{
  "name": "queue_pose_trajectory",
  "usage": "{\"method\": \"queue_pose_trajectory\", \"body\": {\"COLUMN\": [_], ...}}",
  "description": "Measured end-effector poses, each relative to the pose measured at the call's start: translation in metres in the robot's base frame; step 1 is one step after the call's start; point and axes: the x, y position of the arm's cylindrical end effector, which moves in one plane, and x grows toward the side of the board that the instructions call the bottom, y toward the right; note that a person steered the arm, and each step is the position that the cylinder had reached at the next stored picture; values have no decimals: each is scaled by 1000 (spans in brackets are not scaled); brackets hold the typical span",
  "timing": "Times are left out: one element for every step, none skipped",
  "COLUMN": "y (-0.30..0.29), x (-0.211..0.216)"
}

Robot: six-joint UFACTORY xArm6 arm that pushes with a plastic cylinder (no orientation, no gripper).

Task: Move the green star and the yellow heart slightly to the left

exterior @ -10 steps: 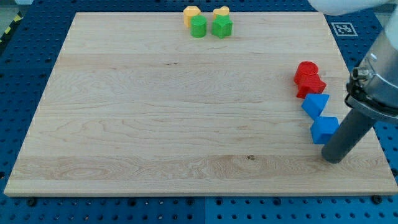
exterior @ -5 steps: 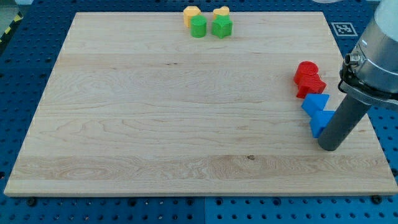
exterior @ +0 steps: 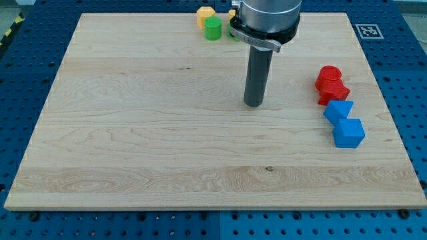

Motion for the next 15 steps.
{"method": "queue_pose_trajectory", "body": {"y": [-1,-19,-19,11,45,86,118,120,104,75,42,28,9,2,-11], "x": [-2,-41,-69,-74,-106,-126,-153,-219,-252,-252,-252,-252,-251,-250,-250]}}
